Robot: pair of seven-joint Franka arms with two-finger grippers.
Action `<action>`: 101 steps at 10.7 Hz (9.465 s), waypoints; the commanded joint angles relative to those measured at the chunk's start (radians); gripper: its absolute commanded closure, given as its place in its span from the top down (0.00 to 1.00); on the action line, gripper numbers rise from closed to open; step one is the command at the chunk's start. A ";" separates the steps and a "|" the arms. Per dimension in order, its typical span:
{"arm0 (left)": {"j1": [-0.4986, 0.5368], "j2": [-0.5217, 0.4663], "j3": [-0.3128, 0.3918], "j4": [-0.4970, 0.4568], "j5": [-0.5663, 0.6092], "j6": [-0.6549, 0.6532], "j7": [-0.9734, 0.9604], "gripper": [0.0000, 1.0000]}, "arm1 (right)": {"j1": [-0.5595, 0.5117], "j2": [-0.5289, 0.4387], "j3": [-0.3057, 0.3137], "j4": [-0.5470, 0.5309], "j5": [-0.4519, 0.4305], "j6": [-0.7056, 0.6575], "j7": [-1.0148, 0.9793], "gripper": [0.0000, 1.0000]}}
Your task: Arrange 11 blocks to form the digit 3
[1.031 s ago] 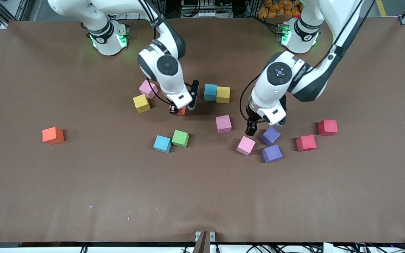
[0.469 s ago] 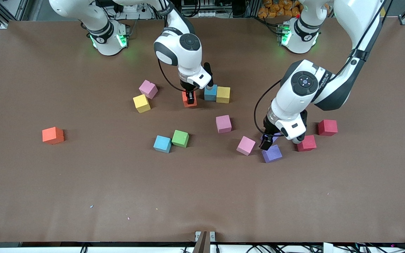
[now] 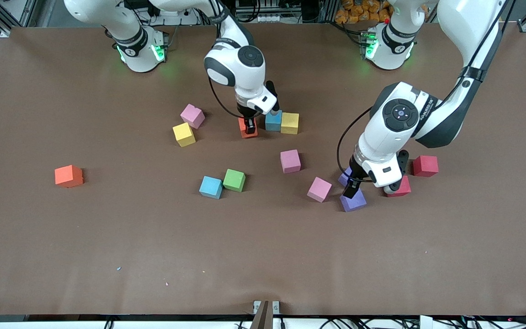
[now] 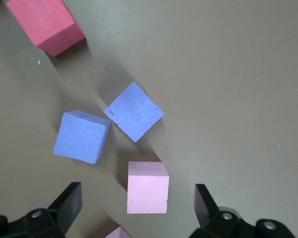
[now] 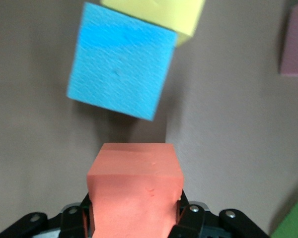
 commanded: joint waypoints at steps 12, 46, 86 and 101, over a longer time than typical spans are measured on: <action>-0.014 0.089 -0.006 0.036 0.028 -0.029 0.222 1.00 | 0.048 0.085 -0.001 0.080 -0.003 -0.008 0.134 0.00; -0.292 0.307 -0.006 0.131 0.183 -0.027 0.428 1.00 | -0.315 -0.035 -0.153 0.368 0.047 -0.400 -0.406 1.00; -0.566 0.420 -0.006 0.219 0.161 -0.007 0.529 0.00 | -0.321 0.160 -0.162 0.255 0.472 -0.009 -0.262 1.00; -0.569 0.359 -0.012 0.205 0.158 -0.047 0.472 1.00 | -0.313 0.232 -0.163 0.284 0.474 0.029 -0.336 0.87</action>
